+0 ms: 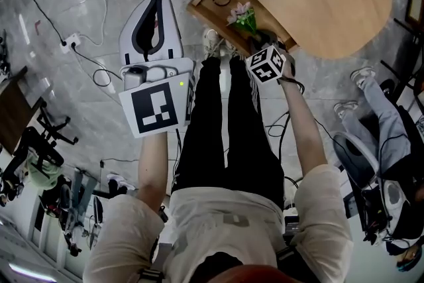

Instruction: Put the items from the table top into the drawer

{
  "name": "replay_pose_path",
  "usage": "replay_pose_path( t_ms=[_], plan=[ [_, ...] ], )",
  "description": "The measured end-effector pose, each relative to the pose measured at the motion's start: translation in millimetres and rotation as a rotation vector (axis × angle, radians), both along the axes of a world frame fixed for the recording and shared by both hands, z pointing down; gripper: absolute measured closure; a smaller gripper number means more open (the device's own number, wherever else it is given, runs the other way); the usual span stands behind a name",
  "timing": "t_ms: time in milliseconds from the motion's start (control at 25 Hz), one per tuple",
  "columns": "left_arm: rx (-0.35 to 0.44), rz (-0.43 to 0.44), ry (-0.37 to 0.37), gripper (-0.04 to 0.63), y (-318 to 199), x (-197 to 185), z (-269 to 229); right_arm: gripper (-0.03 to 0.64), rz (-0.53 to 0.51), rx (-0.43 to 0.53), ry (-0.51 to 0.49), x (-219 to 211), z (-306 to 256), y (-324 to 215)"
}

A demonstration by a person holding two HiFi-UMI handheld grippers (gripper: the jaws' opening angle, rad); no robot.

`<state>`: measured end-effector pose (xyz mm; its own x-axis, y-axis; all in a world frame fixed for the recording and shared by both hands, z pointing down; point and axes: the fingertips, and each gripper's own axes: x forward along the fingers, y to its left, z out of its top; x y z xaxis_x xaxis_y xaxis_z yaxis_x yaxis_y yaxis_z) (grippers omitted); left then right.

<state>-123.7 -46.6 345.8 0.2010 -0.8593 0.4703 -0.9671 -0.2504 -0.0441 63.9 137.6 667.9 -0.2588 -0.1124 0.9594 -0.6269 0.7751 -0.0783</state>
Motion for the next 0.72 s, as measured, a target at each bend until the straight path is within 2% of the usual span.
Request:
replay_pose_path(
  t_ms=[80,160,280,400,480,560,640,720],
  plan=[
    [-0.002,-0.002,0.002,0.588,0.3,0.5,0.8,0.482,-0.006,-0.005,-0.011,-2.5,-2.0,2.2],
    [0.000,-0.002,0.006,0.588,0.3,1.6,-0.7,0.477,0.005,0.008,-0.031,-5.5,-11.3,0.2],
    [0.013,-0.001,0.015,0.588,-0.5,4.2,-4.3,0.477,0.053,0.086,-0.085,-14.9,-42.9,-17.2],
    [0.019,-0.003,0.021,0.588,0.4,5.9,-8.2,0.490,0.176,0.228,-0.172,-25.8,-96.2,-56.4],
    [0.031,-0.005,0.034,0.588,-0.2,8.8,-12.3,0.581,0.340,0.351,-0.256,-28.1,-145.4,-93.6],
    [0.049,-0.004,0.053,0.588,-2.5,13.8,-16.2,0.611,0.474,0.496,-0.362,-31.0,-205.5,-130.9],
    [0.056,0.000,0.064,0.588,-2.9,18.5,-17.9,0.611,0.537,0.633,-0.471,-36.1,-265.5,-158.4],
    [0.058,0.002,0.071,0.588,-1.7,21.0,-18.9,0.611,0.564,0.724,-0.555,-43.5,-309.9,-173.3]
  ],
)
